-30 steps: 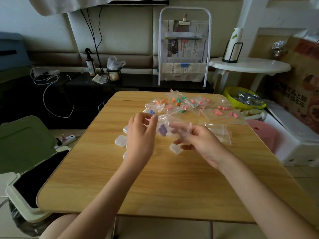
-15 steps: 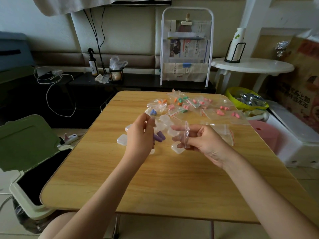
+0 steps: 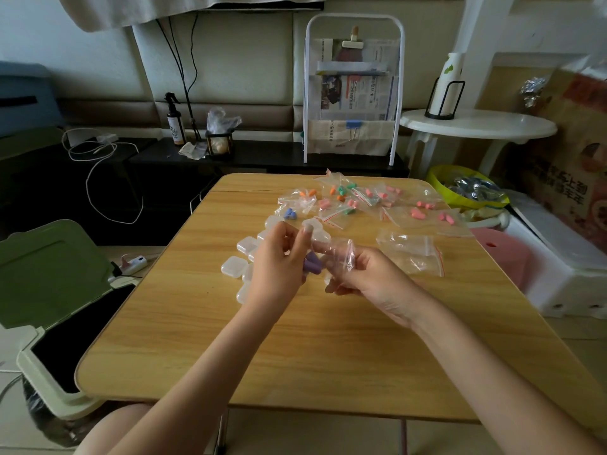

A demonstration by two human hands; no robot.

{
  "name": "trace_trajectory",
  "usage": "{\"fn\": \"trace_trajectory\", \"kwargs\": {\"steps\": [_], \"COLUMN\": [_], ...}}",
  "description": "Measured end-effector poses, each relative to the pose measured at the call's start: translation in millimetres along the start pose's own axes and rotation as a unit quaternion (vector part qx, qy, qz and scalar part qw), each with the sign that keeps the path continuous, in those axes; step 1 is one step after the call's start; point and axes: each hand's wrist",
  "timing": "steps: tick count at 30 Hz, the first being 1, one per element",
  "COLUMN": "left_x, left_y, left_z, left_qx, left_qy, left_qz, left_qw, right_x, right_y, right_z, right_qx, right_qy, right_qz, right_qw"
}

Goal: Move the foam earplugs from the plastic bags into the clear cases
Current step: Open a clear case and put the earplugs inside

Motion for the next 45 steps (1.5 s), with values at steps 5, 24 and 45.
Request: {"fn": "trace_trajectory", "kwargs": {"steps": [5, 24, 45], "left_x": [-2, 2, 8], "left_y": [-2, -5, -2], "left_z": [0, 4, 11], "left_qx": [-0.048, -0.023, 0.248], "left_qy": [0.030, 0.071, -0.037], "left_qz": [0.028, 0.043, -0.114], "left_qw": [0.998, 0.996, 0.961], "right_x": [-4, -10, -16], "right_y": [3, 6, 11], "right_z": [1, 1, 1], "right_qx": [-0.006, 0.035, 0.124], "right_qy": [0.004, -0.025, 0.180], "right_qz": [0.039, 0.078, -0.050], "right_qw": [0.999, 0.996, 0.975]}}
Point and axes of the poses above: each hand's wrist, its own z-axis towards the middle knuckle, its own x-axis out of the back of the hand, y = z × x, and after that the axes turned 4 degrees about y, right-handed
